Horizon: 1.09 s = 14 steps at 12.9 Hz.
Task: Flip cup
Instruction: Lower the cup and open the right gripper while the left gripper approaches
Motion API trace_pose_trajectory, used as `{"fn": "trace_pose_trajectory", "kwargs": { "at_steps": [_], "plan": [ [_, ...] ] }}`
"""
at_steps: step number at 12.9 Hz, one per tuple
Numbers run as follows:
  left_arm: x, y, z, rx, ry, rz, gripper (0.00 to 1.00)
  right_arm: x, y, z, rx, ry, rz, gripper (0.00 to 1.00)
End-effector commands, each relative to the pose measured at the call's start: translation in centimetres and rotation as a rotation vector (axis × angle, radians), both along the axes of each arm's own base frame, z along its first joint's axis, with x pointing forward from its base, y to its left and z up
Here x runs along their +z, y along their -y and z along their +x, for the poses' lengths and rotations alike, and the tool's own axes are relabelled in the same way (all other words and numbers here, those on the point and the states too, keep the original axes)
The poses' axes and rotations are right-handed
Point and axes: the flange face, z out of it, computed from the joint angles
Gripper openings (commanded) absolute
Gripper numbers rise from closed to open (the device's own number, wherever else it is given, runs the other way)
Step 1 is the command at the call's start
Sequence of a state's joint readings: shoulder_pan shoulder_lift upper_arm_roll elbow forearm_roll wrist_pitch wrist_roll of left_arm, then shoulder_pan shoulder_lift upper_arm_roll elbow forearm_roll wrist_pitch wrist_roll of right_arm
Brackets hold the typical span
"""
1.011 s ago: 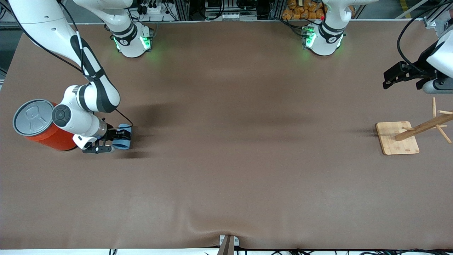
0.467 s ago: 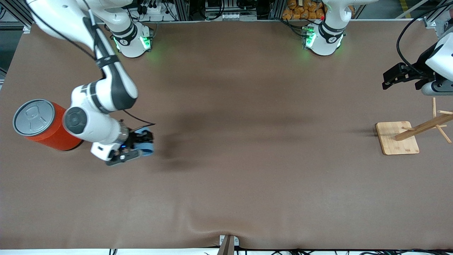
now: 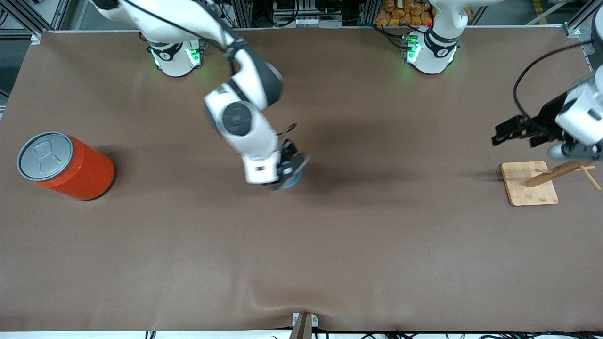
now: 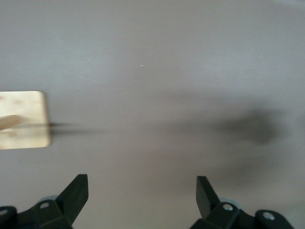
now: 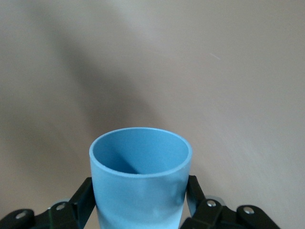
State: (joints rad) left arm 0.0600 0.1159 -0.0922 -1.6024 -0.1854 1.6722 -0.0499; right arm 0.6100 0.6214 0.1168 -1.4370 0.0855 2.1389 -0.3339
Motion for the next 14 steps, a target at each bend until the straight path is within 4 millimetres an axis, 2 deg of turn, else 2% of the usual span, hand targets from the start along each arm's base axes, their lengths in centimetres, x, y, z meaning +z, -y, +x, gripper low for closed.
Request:
{"fn": "trace_pose_trajectory", "kwargs": {
  "at_steps": [1,3,5,7,9,11,14],
  "plan": [
    [-6.4,-2.2,3.3,0.110,-0.074,-0.212,1.00,-1.7,-4.1,0.0,0.305,0.088,-0.014,0.04],
    [-9.8,-2.0,3.8,0.132,-0.133,-0.273,1.00,-3.5,-8.6,-4.3,0.456,0.159,-0.101,0.03],
    [-13.5,-1.4,3.6,0.132,-0.166,-0.308,1.00,-6.4,-11.4,-7.7,0.548,0.187,-0.175,0.03],
    [-17.0,-1.7,2.6,0.047,-0.144,-0.383,1.00,-9.1,-12.6,-9.1,0.524,0.198,-0.185,0.03],
    [-20.0,-3.1,1.9,0.022,-0.119,-0.521,1.00,-11.3,-13.7,-10.2,0.509,0.227,-0.179,0.03],
    [-22.0,-3.0,1.4,-0.007,-0.114,-0.584,1.00,-11.9,-13.7,-10.3,0.497,0.226,-0.186,0.05],
    [-23.7,-2.1,0.8,-0.011,-0.113,-0.661,1.00,-12.4,-13.6,-10.4,0.496,0.222,-0.192,0.08]
  ]
}}
